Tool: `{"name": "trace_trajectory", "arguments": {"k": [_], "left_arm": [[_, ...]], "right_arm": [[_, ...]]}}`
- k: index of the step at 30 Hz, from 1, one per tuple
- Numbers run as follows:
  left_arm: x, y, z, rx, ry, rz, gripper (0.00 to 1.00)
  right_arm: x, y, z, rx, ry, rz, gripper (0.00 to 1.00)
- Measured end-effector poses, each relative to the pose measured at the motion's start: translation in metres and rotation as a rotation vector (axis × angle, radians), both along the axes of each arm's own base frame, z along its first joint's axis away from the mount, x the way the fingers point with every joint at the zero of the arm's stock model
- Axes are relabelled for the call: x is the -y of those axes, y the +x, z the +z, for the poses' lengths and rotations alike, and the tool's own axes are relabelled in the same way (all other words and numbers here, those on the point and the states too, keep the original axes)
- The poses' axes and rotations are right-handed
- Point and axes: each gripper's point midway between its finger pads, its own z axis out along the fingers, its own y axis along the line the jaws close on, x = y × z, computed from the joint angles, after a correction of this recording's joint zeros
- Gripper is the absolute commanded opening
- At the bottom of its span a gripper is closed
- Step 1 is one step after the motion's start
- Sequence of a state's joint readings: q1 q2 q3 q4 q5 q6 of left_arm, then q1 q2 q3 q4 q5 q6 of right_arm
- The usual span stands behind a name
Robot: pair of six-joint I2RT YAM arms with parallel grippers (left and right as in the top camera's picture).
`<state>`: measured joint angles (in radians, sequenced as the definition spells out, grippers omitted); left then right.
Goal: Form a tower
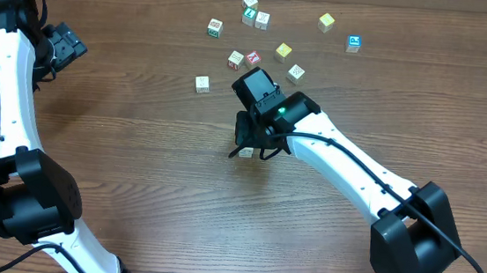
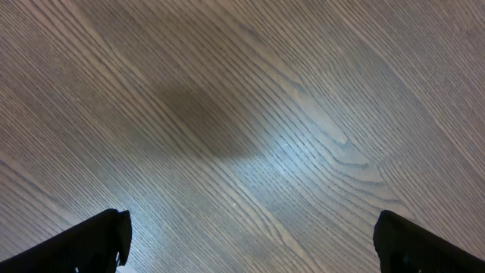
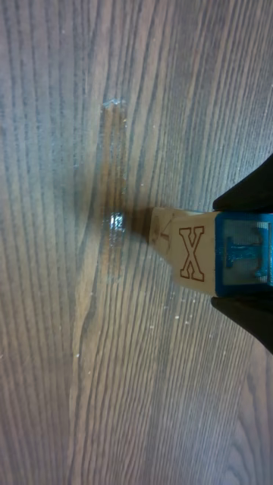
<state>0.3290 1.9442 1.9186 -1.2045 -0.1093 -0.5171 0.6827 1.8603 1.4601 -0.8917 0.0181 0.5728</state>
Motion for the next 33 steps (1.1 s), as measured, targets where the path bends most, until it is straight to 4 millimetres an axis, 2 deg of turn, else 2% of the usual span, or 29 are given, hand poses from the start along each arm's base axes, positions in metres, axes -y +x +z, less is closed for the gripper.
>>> {"name": "trace_trajectory", "arguments": {"k": [8,12,20,24,27,30,33], "left_arm": [[0.000,0.000,0.000,0.000,0.000,0.000,1.00],[0.000,0.000,0.000,0.000,0.000,0.000,1.00],[0.000,0.000,0.000,0.000,0.000,0.000,1.00],[0.000,0.000,0.000,0.000,0.000,0.000,0.99],[0.000,0.000,0.000,0.000,0.000,0.000,0.99],[0.000,0.000,0.000,0.000,0.000,0.000,0.99],[0.000,0.000,0.000,0.000,0.000,0.000,0.99]], "right_arm": [[0.003,-0.003,-0.009,-0.011,-0.008,0.000,0.19],[0.002,-0.004,-0.009,-0.011,-0.006,-0.001,0.27],[0.001,-0.002,-0.008,-0.005,0.001,-0.002,0.65],[0.001,-0.002,-0.008,-0.007,0.000,0.000,0.71],[0.011,-0.014,-0.009,-0.059,-0.044,-0.001,0.74],[0.016,-0.018,0.006,-0.099,-0.083,0.005,0.75],[0.013,-0.006,0.047,-0.067,-0.061,0.000,0.75]]}}
